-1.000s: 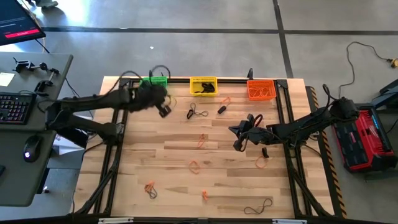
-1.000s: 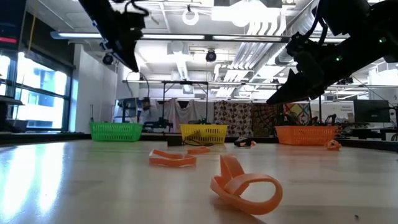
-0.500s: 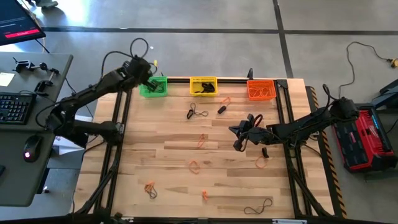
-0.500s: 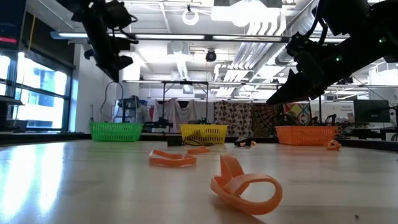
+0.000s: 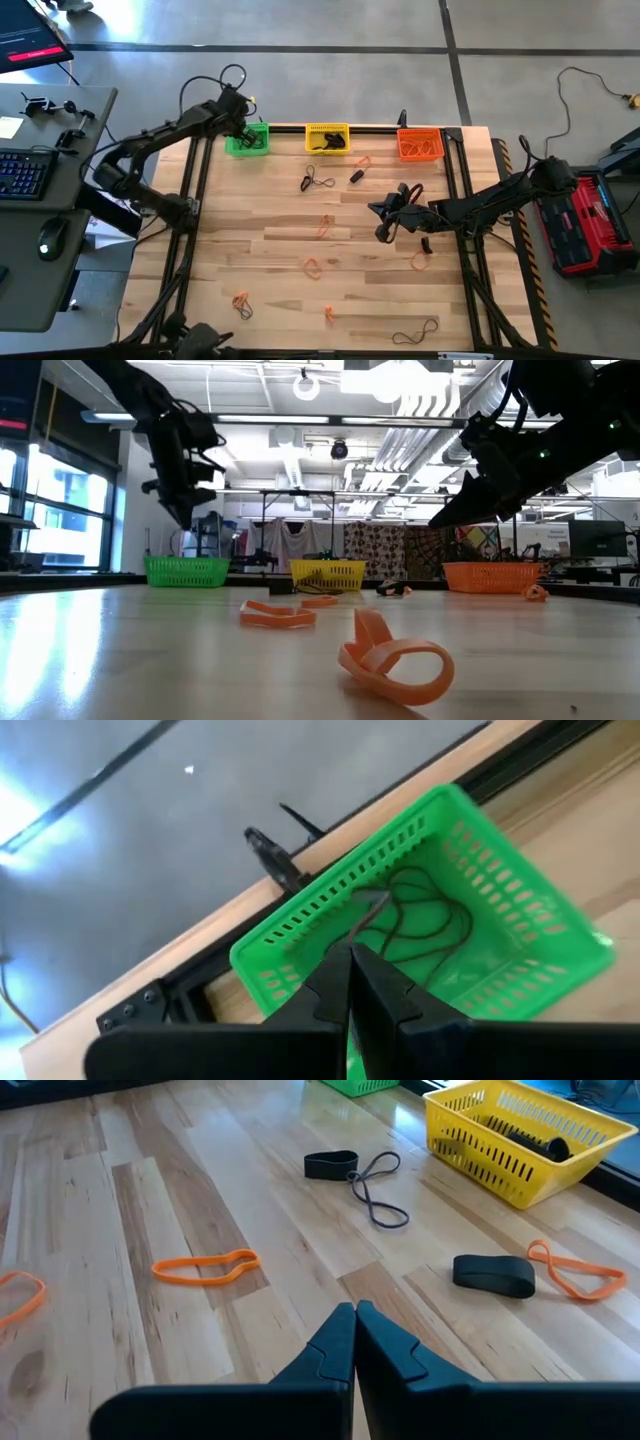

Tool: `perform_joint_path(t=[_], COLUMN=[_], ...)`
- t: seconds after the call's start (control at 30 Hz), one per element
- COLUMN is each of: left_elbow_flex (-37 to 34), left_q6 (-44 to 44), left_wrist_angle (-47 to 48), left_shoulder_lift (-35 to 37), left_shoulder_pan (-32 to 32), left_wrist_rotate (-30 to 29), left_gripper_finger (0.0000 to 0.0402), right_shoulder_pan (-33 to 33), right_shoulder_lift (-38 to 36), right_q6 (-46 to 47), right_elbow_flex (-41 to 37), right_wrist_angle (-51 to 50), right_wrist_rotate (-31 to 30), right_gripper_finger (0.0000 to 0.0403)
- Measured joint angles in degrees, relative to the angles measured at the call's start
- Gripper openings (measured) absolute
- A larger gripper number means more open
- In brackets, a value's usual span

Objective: Sort rubber bands into baskets
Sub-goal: Put the purple rubber band into the green bin

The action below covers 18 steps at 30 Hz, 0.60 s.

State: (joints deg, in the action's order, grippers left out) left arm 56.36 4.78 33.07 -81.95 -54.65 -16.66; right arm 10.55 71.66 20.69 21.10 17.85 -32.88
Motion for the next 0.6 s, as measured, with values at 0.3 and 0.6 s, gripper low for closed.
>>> perform_joint_path(t=[0.3,0.6], left_elbow_flex=[4.24,15.65], left_q6=[-1.12,-1.57], left_wrist_angle=[4.04,13.62], left_shoulder_lift=[-7.46,-17.48], left_shoulder_pan=[-3.20,-3.26], left_wrist_rotate=[2.35,4.89], left_gripper_finger=[0.0000,0.0000], right_shoulder_pan=[0.01,0.00], right_shoulder_lift=[0.00,0.00], right_q6=[0.25,1.41], right_elbow_flex=[0.00,0.00], right_wrist_angle=[0.00,-0.01], right_wrist_rotate=[0.04,0.07], right_gripper_finger=[0.0000,0.0000])
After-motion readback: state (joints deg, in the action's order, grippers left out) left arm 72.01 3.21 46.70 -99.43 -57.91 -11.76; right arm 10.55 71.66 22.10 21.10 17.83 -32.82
